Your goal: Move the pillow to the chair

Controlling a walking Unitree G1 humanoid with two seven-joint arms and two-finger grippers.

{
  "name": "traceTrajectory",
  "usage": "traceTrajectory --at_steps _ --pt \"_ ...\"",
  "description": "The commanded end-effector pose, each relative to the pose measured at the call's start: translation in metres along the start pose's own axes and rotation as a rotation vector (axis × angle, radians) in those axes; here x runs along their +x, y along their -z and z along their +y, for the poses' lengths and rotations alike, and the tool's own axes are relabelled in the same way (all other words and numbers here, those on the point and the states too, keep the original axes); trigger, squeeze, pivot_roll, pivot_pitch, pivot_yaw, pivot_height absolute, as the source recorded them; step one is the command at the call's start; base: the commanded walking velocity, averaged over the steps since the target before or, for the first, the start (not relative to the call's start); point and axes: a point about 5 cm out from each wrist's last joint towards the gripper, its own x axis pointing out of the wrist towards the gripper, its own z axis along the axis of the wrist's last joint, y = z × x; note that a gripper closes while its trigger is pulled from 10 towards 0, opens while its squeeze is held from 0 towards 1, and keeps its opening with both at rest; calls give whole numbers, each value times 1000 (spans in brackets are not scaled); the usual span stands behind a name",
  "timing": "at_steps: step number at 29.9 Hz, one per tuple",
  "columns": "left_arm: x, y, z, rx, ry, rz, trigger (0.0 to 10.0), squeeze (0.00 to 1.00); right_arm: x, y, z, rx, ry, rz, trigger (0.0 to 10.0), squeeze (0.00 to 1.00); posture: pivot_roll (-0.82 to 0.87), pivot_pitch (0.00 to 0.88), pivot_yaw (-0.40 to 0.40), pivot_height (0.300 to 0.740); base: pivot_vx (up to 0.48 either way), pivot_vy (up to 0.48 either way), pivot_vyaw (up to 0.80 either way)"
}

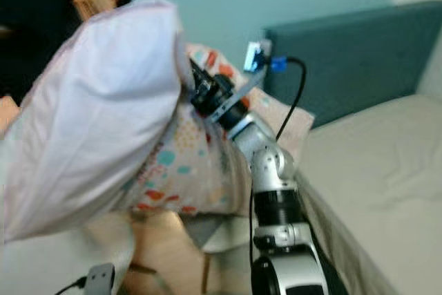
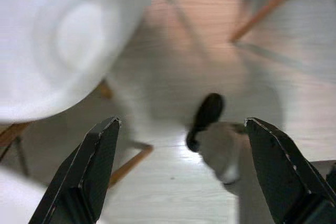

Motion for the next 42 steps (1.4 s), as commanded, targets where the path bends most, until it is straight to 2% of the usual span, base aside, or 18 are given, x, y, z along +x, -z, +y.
traceTrajectory --at_steps 1,33,35,42 --pt "0 2 2 -1 -7 10 10000 0 3 2 9 39 -41 -76 10000 0 -52 19 31 723 0 0 775" --pt "-1 2 4 -1 -11 10 10000 0 4 -1 8 36 -36 -96 10000 0 -43 32 34 723 0 0 775" --pt "0 1 6 -3 -21 7 10000 0 5 1 9 20 -40 -84 10000 0 -43 29 33 723 0 -480 781" --pt "0 -2 7 -27 -26 -1 10000 0 6 8 6 3 2 -56 10000 0 -40 22 31 723 0 -69 204"
